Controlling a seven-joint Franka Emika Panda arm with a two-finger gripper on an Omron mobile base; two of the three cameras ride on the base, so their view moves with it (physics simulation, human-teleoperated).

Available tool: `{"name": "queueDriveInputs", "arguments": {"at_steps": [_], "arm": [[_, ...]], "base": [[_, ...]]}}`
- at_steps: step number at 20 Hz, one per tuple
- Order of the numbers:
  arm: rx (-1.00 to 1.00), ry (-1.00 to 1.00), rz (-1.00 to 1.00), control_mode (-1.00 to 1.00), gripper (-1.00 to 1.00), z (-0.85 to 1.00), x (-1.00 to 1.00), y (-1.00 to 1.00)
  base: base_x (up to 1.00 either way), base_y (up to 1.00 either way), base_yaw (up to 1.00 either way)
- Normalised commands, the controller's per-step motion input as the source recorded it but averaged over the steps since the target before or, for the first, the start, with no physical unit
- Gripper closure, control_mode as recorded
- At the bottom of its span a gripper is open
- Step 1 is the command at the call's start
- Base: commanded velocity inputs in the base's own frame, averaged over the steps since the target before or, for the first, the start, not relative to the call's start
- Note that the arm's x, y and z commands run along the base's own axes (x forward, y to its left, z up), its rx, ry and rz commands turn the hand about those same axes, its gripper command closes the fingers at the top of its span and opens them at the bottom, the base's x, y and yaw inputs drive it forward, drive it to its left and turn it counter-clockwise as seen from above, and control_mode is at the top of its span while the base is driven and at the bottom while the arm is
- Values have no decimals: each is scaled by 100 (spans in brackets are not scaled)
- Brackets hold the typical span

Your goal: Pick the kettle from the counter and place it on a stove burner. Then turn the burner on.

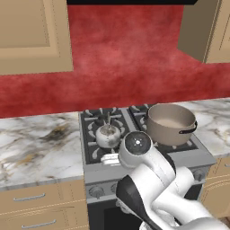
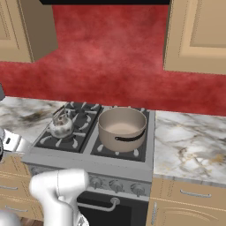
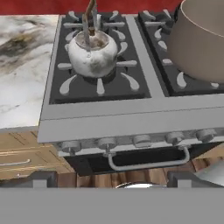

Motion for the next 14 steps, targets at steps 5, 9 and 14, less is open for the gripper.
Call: {"name": "queueDriveInputs", "arguments": {"at_steps": [5,9,14], "arm": [[-18,7,27,-100,-100,-52,-32,0],[-15,13,23,-100,-100,-86,-4,0],[-11,12,25,-100,-100,-100,0,1]], "base": [[0,0,0],[0,0,0],[0,0,0]]}}
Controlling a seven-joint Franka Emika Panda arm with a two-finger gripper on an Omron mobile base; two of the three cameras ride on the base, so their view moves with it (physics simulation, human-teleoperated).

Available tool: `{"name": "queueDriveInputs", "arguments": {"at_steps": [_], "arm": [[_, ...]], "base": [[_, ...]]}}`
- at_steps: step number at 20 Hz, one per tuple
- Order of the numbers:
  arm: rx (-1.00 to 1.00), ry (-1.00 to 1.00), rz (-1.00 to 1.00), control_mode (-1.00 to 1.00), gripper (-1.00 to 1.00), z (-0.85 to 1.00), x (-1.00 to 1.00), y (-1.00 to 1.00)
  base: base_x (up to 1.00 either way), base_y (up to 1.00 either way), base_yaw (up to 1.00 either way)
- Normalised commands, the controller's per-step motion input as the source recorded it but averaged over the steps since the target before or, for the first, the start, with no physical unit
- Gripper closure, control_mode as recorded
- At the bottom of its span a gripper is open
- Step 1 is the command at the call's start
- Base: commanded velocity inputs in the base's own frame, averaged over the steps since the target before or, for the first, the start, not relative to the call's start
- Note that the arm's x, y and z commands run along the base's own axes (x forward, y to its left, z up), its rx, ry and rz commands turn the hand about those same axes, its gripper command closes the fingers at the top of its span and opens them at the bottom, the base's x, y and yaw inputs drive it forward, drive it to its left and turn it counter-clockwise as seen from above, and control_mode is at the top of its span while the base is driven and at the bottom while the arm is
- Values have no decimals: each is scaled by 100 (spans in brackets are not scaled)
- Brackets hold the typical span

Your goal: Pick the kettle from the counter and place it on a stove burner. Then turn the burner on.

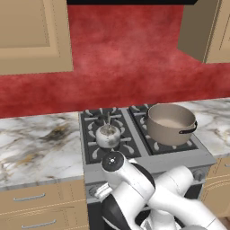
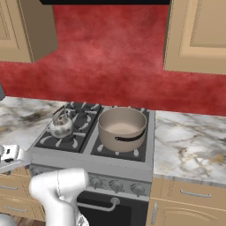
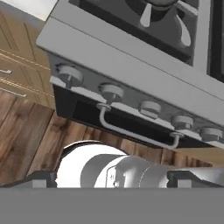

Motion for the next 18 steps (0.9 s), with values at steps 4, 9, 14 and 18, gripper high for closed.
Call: {"name": "queueDriveInputs", "arguments": {"at_steps": [4,9,14,18], "arm": [[-9,4,27,-100,-100,-100,0,9],[-7,-4,35,-100,-100,-100,-23,27],[0,-28,36,-100,-100,-69,-46,24],[9,-56,25,-100,-100,-1,-58,-6]], "base": [[0,0,0],[0,0,0],[0,0,0],[0,0,0]]}}
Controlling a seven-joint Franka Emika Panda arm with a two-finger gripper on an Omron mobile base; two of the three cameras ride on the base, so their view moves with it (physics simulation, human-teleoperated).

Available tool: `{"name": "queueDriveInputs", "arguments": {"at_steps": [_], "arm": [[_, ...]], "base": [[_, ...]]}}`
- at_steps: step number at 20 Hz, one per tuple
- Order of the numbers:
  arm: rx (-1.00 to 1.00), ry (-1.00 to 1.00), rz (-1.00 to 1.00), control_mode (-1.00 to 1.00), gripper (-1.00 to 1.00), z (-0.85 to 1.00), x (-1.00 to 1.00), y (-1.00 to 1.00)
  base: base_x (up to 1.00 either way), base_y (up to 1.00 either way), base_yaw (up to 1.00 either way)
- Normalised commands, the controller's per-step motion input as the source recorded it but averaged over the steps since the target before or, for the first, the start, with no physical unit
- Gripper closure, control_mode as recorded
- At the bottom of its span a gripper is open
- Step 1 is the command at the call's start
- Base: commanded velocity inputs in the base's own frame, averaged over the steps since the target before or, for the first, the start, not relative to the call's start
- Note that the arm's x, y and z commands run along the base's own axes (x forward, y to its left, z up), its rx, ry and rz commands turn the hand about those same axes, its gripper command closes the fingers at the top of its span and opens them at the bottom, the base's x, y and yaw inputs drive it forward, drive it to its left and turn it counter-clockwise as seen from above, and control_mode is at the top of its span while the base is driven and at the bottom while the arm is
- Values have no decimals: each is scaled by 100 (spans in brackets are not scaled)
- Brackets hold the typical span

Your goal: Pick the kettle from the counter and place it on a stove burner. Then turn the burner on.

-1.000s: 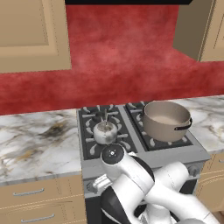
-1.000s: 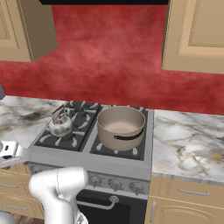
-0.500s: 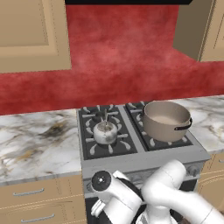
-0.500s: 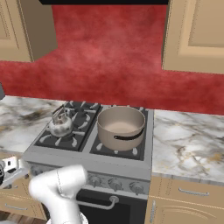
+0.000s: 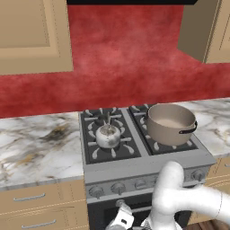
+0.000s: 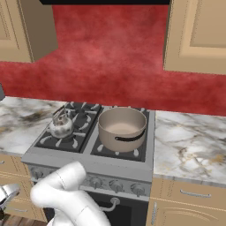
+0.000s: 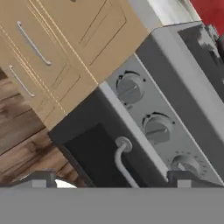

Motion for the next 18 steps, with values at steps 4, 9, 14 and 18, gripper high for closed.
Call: {"name": "queueDriveInputs", "arguments": {"at_steps": [4,9,14,18], "arm": [[26,-65,15,-100,-100,15,-58,-34],[42,-42,5,-100,-100,18,-32,-40],[6,-5,0,-100,-100,0,-2,-5],[23,0,0,-100,-100,3,0,0]], "base": [[0,0,0],[0,0,0],[0,0,0],[0,0,0]]}}
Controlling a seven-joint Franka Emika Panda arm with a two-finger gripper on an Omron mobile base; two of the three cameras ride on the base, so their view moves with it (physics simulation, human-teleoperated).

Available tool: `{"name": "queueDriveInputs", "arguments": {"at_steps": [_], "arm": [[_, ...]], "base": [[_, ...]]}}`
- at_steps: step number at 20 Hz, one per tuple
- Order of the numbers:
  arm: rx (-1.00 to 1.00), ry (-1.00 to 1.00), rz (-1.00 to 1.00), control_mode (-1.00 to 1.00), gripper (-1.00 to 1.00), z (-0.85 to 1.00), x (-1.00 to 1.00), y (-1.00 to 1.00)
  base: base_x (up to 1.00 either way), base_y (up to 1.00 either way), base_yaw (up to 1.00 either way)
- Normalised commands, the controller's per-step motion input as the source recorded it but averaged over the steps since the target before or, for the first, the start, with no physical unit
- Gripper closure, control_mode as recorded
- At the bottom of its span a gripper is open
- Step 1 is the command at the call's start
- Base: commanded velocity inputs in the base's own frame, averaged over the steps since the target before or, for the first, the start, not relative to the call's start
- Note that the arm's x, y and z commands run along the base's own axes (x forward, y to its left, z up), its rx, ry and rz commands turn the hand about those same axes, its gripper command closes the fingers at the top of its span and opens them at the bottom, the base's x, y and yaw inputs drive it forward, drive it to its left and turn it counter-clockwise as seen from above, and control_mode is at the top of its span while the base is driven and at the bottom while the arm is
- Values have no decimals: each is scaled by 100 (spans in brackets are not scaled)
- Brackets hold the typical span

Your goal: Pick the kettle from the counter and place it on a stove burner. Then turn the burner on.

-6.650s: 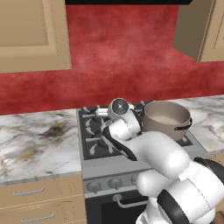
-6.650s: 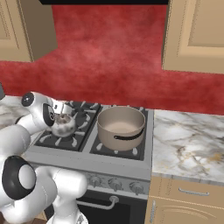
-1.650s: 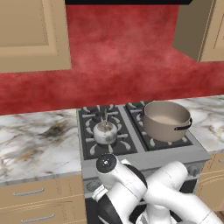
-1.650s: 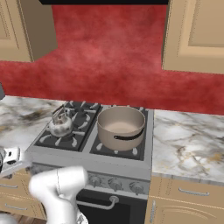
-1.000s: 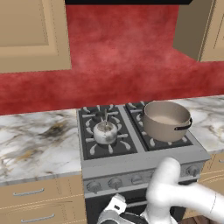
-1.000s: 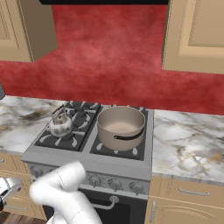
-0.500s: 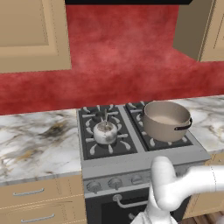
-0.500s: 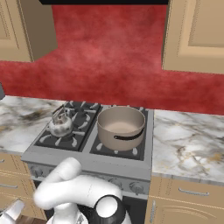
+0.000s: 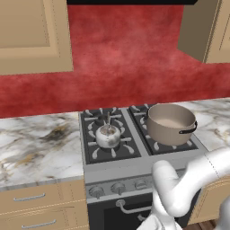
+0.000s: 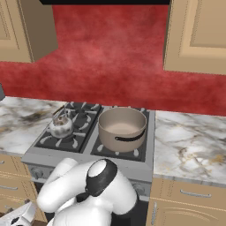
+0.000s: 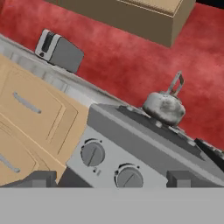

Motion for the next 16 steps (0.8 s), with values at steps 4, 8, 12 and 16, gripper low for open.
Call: {"name": "queueDriveInputs", "arguments": {"at_steps": [4,8,12,16], "arm": [[23,0,0,-100,-100,0,0,0],[25,0,-2,-100,-100,0,0,-7],[52,3,-7,-100,-100,0,0,-11],[22,3,-2,-100,-100,0,0,-3]], "base": [[0,0,0],[0,0,0],[0,0,0],[0,0,0]]}}
